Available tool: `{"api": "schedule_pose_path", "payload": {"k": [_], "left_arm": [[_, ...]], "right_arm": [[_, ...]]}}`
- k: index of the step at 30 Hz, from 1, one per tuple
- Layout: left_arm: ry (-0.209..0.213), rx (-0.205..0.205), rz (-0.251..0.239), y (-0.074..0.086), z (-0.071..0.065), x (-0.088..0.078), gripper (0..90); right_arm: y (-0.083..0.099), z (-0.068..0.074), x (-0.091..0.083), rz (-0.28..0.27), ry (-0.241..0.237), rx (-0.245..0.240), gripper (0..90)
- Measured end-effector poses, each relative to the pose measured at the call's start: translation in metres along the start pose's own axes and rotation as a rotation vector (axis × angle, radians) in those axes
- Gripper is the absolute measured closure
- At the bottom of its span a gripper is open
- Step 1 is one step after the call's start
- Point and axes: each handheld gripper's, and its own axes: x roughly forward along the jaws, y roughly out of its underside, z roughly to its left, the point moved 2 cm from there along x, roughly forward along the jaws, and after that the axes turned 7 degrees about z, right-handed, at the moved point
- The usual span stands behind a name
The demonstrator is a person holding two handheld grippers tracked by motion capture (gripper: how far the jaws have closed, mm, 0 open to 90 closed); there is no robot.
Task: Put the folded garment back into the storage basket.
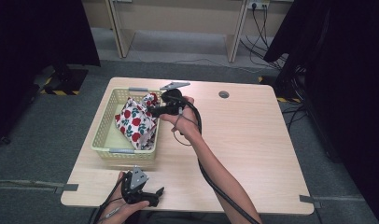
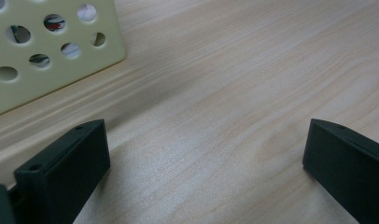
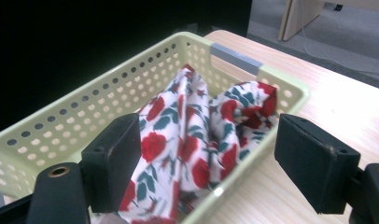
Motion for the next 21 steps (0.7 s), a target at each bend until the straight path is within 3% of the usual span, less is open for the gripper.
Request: {"api": "schedule_pose_path", "payload": {"k": [9,21], "left_arm": [[-0.001,-0.001,0.001,0.000,0.000,0.000,0.0],[-0.002,-0.004,0.000,0.000,0.000,0.000,0.0]], "right_arm": [[0.016,-0.012,-0.016,-0.002,0.011,-0.004,20.0],[0.035,-0.013,-0.035,-0.017,0.004,-0.029,16.8]]}}
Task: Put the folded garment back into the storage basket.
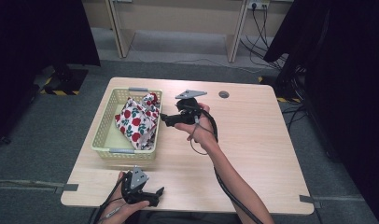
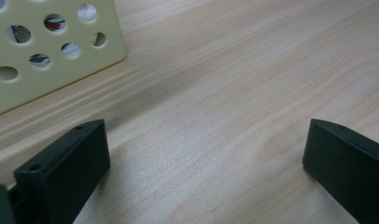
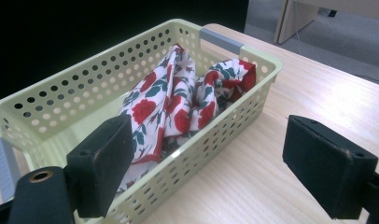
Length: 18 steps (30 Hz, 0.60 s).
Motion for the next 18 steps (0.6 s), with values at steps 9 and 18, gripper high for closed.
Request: {"api": "schedule_pose_path", "payload": {"k": [9,18], "left_arm": [[-0.001,-0.001,0.000,0.000,0.000,0.000,0.0],[-0.001,-0.001,0.002,0.000,0.000,0.000,0.0]], "right_arm": [[0.010,-0.002,-0.015,0.005,0.001,-0.046,16.8],[0.023,0.000,-0.028,-0.003,-0.007,-0.066,16.3]]}}
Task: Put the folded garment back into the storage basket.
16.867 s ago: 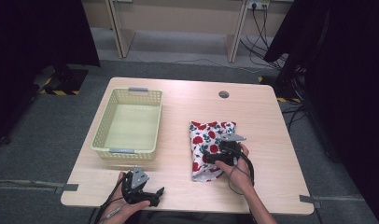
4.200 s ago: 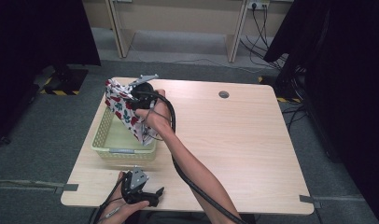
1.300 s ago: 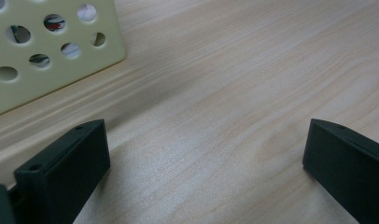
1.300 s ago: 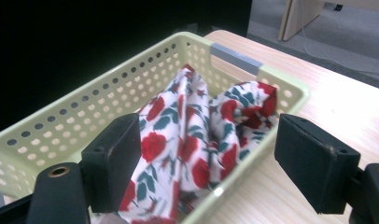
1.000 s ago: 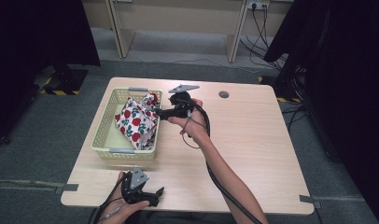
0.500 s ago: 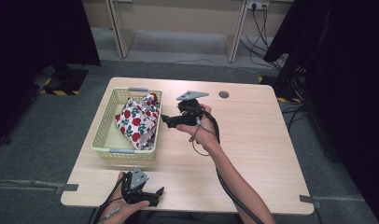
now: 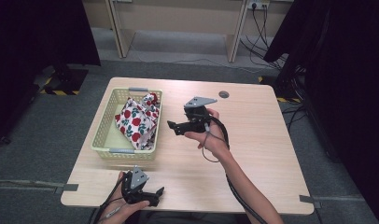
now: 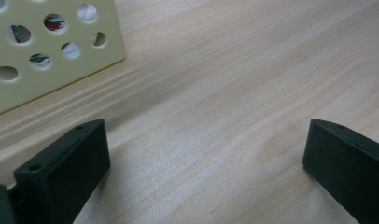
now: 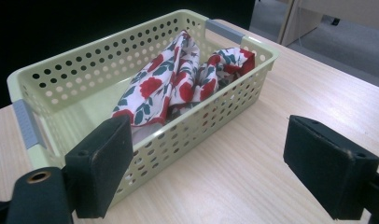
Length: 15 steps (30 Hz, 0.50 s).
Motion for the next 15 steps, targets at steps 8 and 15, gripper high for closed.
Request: {"api": "schedule_pose_path", "payload": {"k": [8,15], "left_arm": [[0.000,-0.002,-0.001,0.000,0.000,0.000,0.0],[0.000,0.000,0.002,0.000,0.000,0.000,0.0]], "right_arm": [[0.015,0.002,-0.007,-0.002,-0.012,-0.005,15.9],[0.027,0.003,-0.013,-0.002,-0.019,-0.005,15.9]]}}
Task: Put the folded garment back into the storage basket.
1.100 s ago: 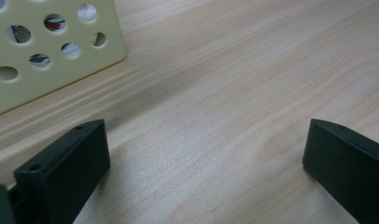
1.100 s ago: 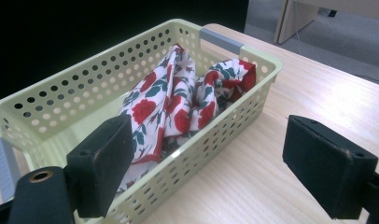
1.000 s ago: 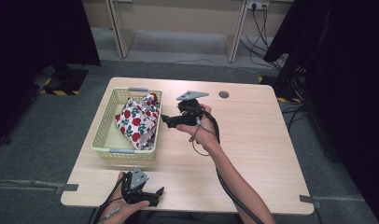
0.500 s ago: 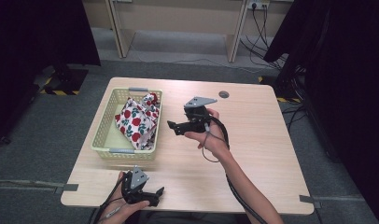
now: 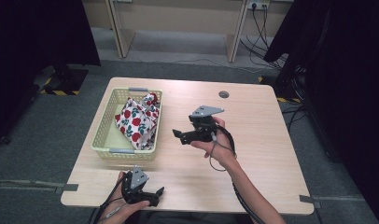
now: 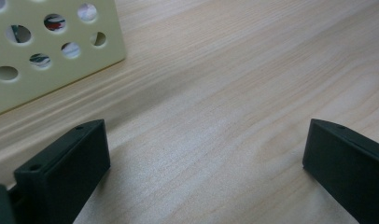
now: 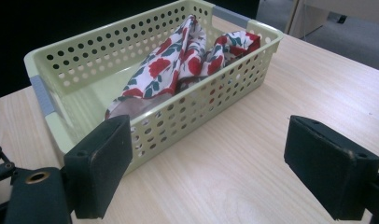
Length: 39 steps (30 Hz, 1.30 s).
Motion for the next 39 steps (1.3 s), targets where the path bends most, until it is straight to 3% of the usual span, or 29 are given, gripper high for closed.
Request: {"api": "schedule_pose_path", "payload": {"k": [24,39], "left_arm": [[-0.002,-0.002,0.000,0.000,0.000,0.000,0.0],[-0.004,-0.004,0.000,0.000,0.000,0.000,0.0]], "right_arm": [[0.049,-0.010,-0.020,0.012,-0.002,0.026,15.9],[0.085,-0.020,-0.031,0.016,0.003,0.082,14.4]]}}
